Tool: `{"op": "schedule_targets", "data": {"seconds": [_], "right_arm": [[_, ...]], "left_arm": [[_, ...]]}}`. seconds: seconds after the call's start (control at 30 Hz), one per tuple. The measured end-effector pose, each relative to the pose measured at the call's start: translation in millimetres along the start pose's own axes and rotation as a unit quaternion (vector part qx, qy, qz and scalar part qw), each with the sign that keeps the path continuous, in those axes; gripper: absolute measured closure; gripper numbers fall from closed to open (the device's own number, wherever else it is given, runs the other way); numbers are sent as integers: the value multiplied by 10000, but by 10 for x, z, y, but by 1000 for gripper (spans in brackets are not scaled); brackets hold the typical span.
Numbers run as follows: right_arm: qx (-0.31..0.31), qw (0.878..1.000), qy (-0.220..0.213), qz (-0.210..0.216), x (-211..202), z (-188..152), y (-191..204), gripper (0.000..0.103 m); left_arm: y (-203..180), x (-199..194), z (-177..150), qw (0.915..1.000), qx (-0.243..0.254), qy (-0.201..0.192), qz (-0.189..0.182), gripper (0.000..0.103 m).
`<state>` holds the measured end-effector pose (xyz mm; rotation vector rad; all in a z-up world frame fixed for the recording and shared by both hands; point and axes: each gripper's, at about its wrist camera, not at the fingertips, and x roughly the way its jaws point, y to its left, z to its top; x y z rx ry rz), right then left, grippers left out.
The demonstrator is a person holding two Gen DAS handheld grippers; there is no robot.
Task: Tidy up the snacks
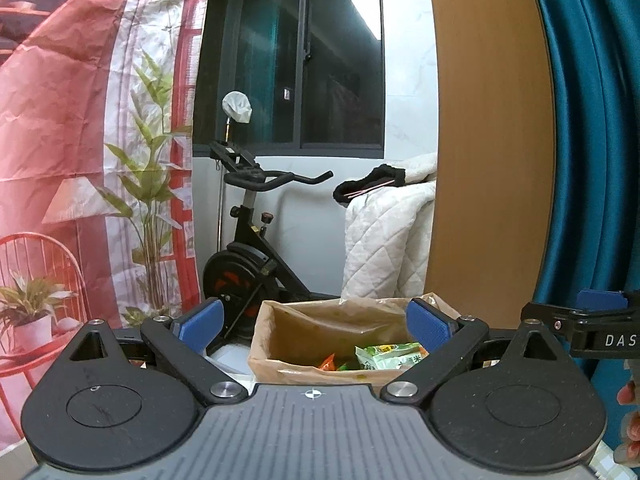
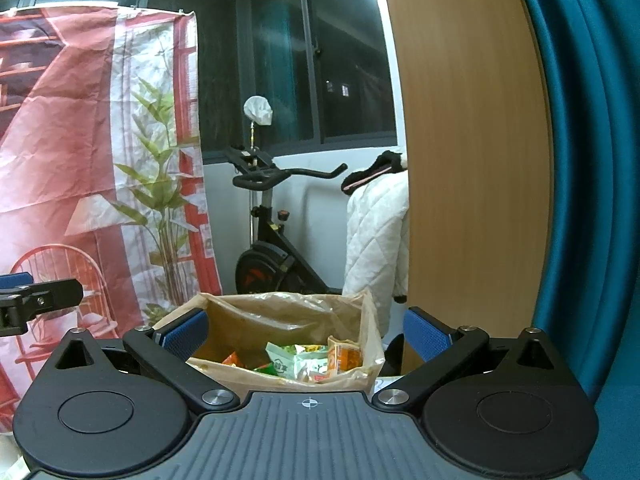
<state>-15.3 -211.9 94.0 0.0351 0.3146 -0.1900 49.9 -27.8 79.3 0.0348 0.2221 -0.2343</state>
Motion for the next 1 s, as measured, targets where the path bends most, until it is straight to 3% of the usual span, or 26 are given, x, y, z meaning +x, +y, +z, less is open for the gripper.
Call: {"op": "schedule_targets", "data": {"seconds": [1.0], "right_arm": [[-80, 9998, 112, 116, 55, -6, 32, 0]], "left_arm": [[-3, -19, -45, 9992, -310, 223, 92, 4]]}}
